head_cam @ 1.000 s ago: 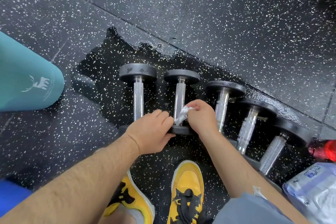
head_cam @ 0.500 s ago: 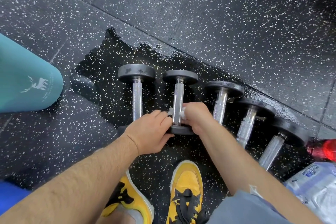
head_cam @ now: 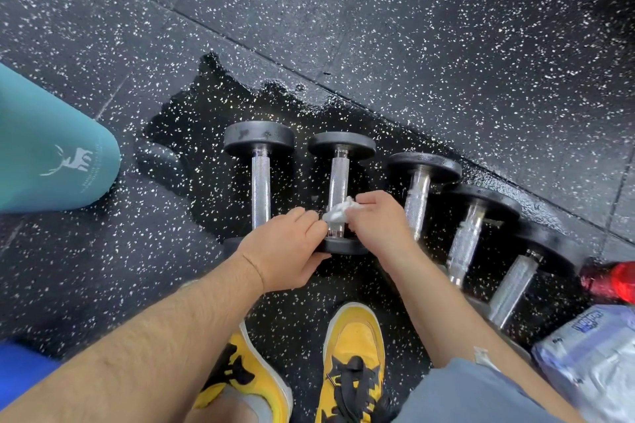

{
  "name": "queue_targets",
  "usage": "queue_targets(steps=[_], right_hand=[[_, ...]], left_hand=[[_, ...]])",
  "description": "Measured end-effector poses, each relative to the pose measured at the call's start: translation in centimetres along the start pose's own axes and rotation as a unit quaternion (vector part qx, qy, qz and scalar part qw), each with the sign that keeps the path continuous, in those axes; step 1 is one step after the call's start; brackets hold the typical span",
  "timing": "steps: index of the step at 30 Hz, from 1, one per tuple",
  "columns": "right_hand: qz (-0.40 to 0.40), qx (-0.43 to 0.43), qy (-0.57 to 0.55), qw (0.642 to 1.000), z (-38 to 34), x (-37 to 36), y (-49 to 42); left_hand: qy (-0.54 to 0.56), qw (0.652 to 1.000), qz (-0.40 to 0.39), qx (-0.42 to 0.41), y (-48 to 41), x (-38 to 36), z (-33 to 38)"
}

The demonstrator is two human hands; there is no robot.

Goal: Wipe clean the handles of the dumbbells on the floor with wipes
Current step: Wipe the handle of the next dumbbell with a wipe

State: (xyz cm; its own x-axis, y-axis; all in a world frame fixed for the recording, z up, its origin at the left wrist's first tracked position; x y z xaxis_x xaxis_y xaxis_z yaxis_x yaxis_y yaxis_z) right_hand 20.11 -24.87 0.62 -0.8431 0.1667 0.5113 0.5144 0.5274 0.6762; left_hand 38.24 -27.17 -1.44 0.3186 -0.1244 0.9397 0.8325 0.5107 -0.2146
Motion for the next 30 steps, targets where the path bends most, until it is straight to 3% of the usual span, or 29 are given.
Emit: queue_targets(steps=[6, 16, 19, 24, 30], right_hand=[[0.077, 0.213, 0.144, 0.963, -0.2, -1.4, 0.9], [0.099, 0.321, 0.28, 0.899, -2.3, -3.3, -0.9], [0.1, 0.299, 0.224, 0.922, -1.8, -2.8, -0.7], [0.101, 0.189, 0.077, 0.974, 0.1, -1.6, -0.8], [-0.008, 0.029, -0.056, 0.998, 0.8, -2.0, -2.7]], left_hand=[[0.001, 1.0, 0.007, -0.002, 0.0, 0.2, 0.0], [0.014, 1.0, -0.005, 0.011, 0.1, -0.3, -0.1], [0.011, 1.0, -0.005, 0.007, 0.1, -0.3, -0.1], [0.006, 1.0, -0.002, 0.008, -0.1, -0.1, -0.1], [0.013, 1.0, -0.009, 0.008, 0.1, -0.2, 0.0]])
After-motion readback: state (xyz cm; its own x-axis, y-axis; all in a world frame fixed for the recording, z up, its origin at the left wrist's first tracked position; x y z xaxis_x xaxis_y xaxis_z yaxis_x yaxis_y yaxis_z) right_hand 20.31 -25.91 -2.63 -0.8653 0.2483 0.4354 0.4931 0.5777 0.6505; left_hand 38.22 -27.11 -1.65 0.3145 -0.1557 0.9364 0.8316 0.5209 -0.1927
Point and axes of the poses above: each hand's wrist, its own y-axis away from the middle knuckle, its own x-axis out of the back of the hand, z = x × y, the point moved 1 cm from there along -y, towards the middle knuckle, and after that the axes turned 9 degrees about z, right-handed, at the moved point
